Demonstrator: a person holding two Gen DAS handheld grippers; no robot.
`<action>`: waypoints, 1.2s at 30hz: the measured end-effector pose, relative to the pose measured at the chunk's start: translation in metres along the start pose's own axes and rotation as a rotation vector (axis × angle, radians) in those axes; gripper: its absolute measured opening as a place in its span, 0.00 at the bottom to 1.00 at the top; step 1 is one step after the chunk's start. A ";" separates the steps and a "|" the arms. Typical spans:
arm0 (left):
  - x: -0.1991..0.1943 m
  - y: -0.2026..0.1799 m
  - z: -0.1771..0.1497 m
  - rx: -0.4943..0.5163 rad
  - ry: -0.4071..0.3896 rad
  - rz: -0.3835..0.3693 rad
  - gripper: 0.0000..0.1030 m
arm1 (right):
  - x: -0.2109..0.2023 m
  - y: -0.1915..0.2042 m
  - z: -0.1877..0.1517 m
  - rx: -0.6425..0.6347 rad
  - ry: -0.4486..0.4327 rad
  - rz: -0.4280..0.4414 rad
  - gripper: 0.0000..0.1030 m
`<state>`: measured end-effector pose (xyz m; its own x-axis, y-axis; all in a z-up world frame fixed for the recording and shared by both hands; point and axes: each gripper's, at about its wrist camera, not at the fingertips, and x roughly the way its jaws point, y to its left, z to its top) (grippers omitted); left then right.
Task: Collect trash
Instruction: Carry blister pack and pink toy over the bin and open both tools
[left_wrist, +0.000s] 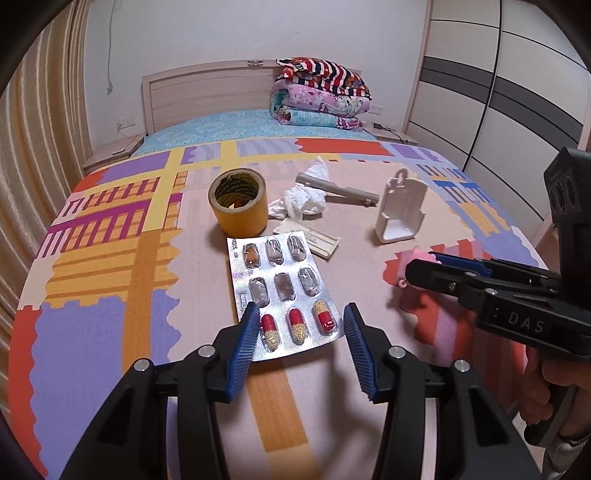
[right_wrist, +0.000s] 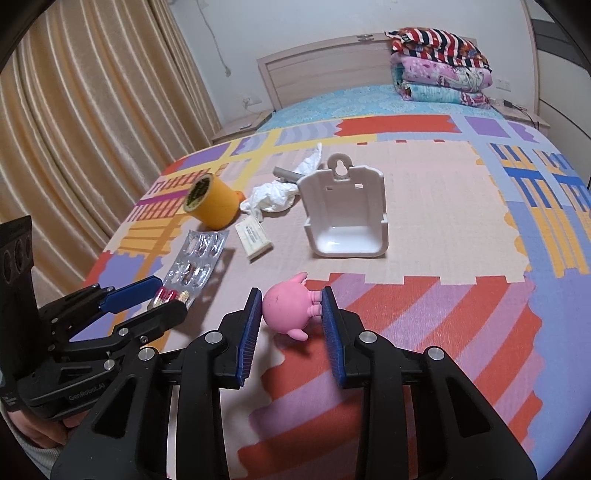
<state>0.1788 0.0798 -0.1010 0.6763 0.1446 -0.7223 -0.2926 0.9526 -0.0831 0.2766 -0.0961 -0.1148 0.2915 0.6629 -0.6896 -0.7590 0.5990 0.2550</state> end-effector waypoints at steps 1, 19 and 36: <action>-0.004 -0.002 -0.002 0.007 -0.003 -0.004 0.44 | -0.003 0.001 -0.001 -0.002 -0.004 0.003 0.32; -0.086 -0.035 -0.040 0.100 -0.079 -0.078 0.44 | -0.069 0.023 -0.041 -0.058 -0.046 0.017 0.32; -0.121 -0.063 -0.116 0.159 0.003 -0.211 0.44 | -0.108 0.034 -0.124 -0.112 0.044 0.081 0.32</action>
<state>0.0368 -0.0289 -0.0880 0.7088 -0.0628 -0.7026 -0.0346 0.9917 -0.1235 0.1472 -0.2030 -0.1154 0.2027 0.6856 -0.6992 -0.8398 0.4889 0.2359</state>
